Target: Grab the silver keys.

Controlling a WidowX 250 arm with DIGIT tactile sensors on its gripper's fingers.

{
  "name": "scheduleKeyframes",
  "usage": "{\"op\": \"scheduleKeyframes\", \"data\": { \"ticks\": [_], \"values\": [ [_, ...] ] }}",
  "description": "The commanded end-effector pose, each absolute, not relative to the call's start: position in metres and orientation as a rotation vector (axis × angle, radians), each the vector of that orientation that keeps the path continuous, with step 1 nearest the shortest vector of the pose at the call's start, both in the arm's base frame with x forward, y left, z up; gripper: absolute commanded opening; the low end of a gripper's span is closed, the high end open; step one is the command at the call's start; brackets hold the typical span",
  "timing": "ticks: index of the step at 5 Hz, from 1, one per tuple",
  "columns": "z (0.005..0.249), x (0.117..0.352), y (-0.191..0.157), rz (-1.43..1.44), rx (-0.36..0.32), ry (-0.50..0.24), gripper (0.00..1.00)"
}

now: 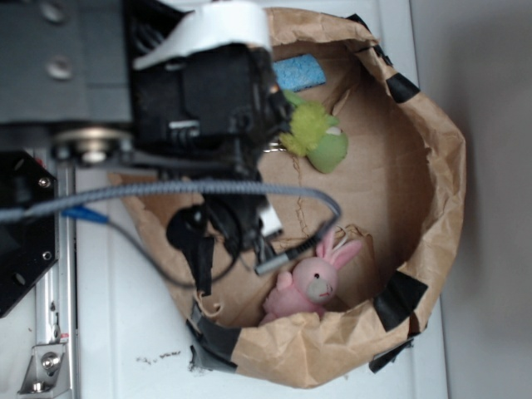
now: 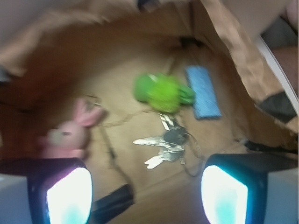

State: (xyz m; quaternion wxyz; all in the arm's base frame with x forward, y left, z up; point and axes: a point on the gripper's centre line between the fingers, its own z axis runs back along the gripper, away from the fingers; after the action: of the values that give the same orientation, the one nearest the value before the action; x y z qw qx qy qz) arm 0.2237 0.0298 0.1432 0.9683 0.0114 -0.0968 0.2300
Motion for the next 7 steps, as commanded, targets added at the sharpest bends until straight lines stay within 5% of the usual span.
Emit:
{"op": "scheduleKeyframes", "data": {
  "ticks": [1,5,6,7],
  "values": [
    [0.106,0.224,0.041,0.499,-0.021,-0.212,1.0],
    [0.106,0.224,0.041,0.499,-0.021,-0.212,1.0],
    [0.103,0.218,0.06,0.383,-0.07,-0.056,1.0],
    [0.106,0.205,0.068,0.342,-0.117,-0.012,1.0]
  ]
}}
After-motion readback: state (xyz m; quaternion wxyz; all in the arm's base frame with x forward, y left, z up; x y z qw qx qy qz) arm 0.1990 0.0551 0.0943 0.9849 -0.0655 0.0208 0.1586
